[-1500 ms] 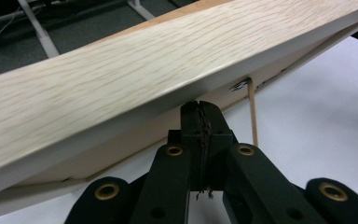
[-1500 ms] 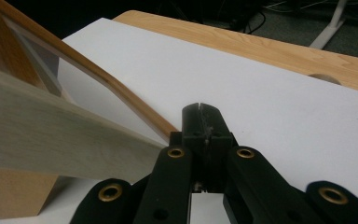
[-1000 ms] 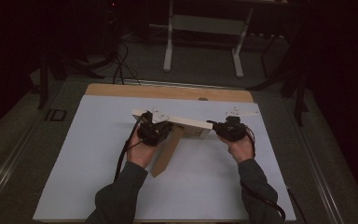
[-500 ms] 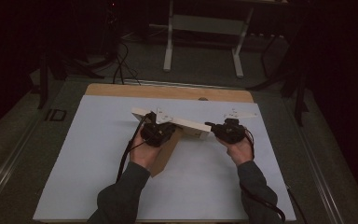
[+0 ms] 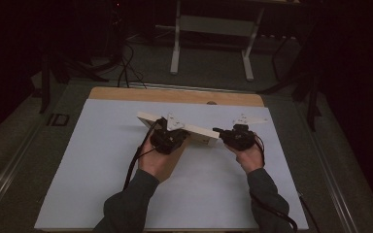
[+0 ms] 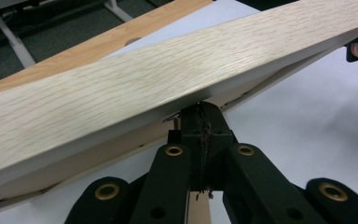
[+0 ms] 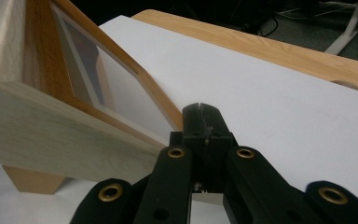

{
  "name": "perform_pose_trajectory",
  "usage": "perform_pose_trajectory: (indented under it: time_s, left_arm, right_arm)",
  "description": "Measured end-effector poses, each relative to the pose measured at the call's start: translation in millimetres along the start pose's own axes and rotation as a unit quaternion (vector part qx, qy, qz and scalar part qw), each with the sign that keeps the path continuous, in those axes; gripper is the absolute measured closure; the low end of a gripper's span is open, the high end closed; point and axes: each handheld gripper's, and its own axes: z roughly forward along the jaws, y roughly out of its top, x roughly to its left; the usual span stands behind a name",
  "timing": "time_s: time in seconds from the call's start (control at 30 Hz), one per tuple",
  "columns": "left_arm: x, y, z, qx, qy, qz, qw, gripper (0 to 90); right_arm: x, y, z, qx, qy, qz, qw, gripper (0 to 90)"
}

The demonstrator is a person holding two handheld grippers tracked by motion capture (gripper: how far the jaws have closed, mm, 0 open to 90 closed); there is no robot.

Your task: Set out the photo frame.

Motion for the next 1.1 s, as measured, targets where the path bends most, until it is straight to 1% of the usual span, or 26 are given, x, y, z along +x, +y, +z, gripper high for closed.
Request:
perform_pose_trajectory:
  time_s: [0.2,0.3,0.53,0.67,0.7,0.8,0.93,1.1]
  left_arm:
    - [-1.3,0.5,2.1,0.003,-0.001,0.001,1.0000,89.9]
    - [1.0,0.5,3.0,0.002,-0.005,-0.005,1.0000,89.9]
    - [4.4,0.0,3.6,0.004,-0.010,-0.005,0.9999,89.9]
    - [6.3,0.0,4.3,0.003,-0.012,-0.010,0.9999,89.9]
    - [7.7,0.2,4.7,0.004,-0.011,-0.011,0.9999,89.9]
    - [9.8,0.2,4.8,0.005,-0.013,-0.014,0.9998,89.9]
    - [12.9,0.5,5.0,0.009,-0.015,-0.013,0.9998,89.9]
    - [15.3,0.1,5.5,0.006,-0.014,-0.010,0.9998,89.8]
  right_arm:
    - [2.2,-0.5,-1.1,0.003,0.003,-0.006,1.0000,90.0]
    - [4.5,-1.0,-1.6,0.003,0.005,-0.008,1.0000,90.0]
    - [8.4,-1.4,-2.2,0.007,0.010,-0.016,0.9998,90.0]
    - [8.8,-0.9,-2.0,0.010,0.016,-0.018,0.9997,90.0]
    - [10.0,-0.3,-1.8,0.014,0.019,-0.023,0.9995,90.0]
    - [12.7,0.1,-1.5,0.016,0.024,-0.028,0.9992,90.0]
    - [15.7,-0.2,-1.2,0.018,0.029,-0.034,0.9988,90.0]
    - [20.8,-0.1,-0.5,0.022,0.041,-0.047,0.9978,90.0]
